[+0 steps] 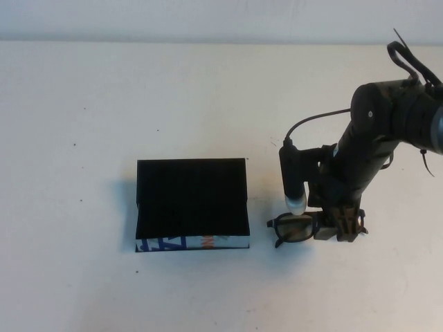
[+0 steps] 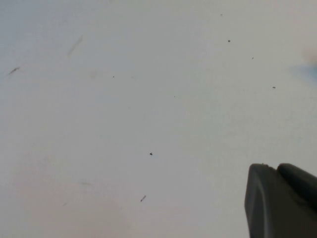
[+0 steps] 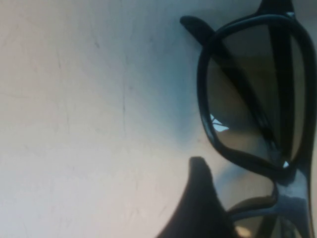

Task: Return glasses to glasses case
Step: Pick up the glasses from the table, then place the glasses in the glasses case

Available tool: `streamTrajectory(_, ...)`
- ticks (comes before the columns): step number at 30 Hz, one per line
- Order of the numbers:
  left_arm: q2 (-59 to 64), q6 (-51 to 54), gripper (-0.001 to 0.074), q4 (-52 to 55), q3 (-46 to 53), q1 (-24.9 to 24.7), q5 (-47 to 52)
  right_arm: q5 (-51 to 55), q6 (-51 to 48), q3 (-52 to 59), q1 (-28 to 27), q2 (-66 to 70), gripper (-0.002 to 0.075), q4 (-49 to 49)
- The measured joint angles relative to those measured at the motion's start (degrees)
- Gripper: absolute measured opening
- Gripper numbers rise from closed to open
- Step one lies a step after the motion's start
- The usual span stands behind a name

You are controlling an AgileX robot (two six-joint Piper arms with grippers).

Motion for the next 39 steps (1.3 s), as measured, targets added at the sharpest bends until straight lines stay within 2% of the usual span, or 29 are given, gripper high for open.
streamTrajectory(10, 0.00, 0.00, -0.0001, 0.00, 0.00, 0.00, 0.00, 0.00, -0.62, -0.39, 0.00, 3.69, 0.0428, -1.06)
streamTrajectory(13, 0.00, 0.00, -0.0001, 0.00, 0.00, 0.00, 0.00, 0.00, -0.71, -0.43, 0.00, 3.94, 0.0402, -1.14)
streamTrajectory(23, 0.00, 0.00, -0.0001, 0.00, 0.00, 0.00, 0.00, 0.60, -0.84, -0.43, 0.00, 3.94, 0.0211, -1.41)
streamTrajectory(27, 0.00, 0.00, -0.0001, 0.00, 0.00, 0.00, 0.00, 1.81, -0.84, -0.60, 0.00, 2.64, 0.0103, -1.83)
streamTrajectory(39, 0.00, 0.00, -0.0001, 0.00, 0.00, 0.00, 0.00, 6.82, 2.22, -0.60, 1.69, -8.47, 0.0075, -6.40)
